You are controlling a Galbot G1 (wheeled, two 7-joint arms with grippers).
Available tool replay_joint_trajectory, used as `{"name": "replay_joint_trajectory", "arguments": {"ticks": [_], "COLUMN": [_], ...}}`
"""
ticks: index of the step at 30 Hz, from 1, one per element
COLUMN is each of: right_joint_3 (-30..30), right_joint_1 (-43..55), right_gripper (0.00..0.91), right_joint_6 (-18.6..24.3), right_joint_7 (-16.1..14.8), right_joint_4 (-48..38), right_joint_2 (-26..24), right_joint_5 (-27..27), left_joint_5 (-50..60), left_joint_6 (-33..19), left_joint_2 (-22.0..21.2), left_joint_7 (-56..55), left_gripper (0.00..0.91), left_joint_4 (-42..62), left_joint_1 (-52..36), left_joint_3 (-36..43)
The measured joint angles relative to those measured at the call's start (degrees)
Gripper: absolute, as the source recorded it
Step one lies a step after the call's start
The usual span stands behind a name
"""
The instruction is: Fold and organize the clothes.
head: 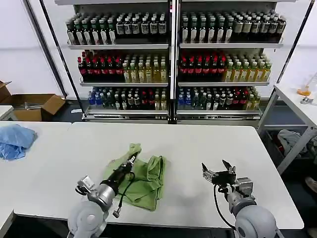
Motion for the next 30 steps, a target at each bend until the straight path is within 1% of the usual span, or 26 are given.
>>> {"name": "replay_joint_trajectory", "arguments": {"ticks": [6,12,20,26,30], "right_joint_3": [0.01,-0.16,-0.1,0.32,0.54], "right_joint_1": [0.34,0.68,0.53,0.04,-0.37], "right_gripper": [0.907,0.907,0.907,0.907,0.907], "right_joint_6": [0.03,0.03,0.07,0.07,0.07], "right_joint_7": [-0.05,-0.06,-0.08,0.01,0.08], "right_joint_4": [-0.34,-0.37,-0.34,0.06,0.46], "right_joint_2": [-0.08,-0.08,0.09,0.12,0.31], "right_joint_5": [0.2,0.37,0.38,0.32,0.14], "left_joint_5": [6.6,11.15,16.32,19.41,20.47], "left_joint_6": [-0.16,0.54,-0.83,-1.84,-1.76], "left_joint_2": [0.39,0.23,1.45,2.98,3.17], "left_joint_7": [3.46,6.02,6.51,4.54,3.0], "left_gripper": [0.907,0.907,0.907,0.907,0.907], "left_joint_4": [0.68,0.44,0.13,1.87,3.17], "left_joint_1": [0.56,1.51,3.99,5.54,5.92], "left_joint_3": [3.3,3.66,-1.52,-6.44,-7.84]}}
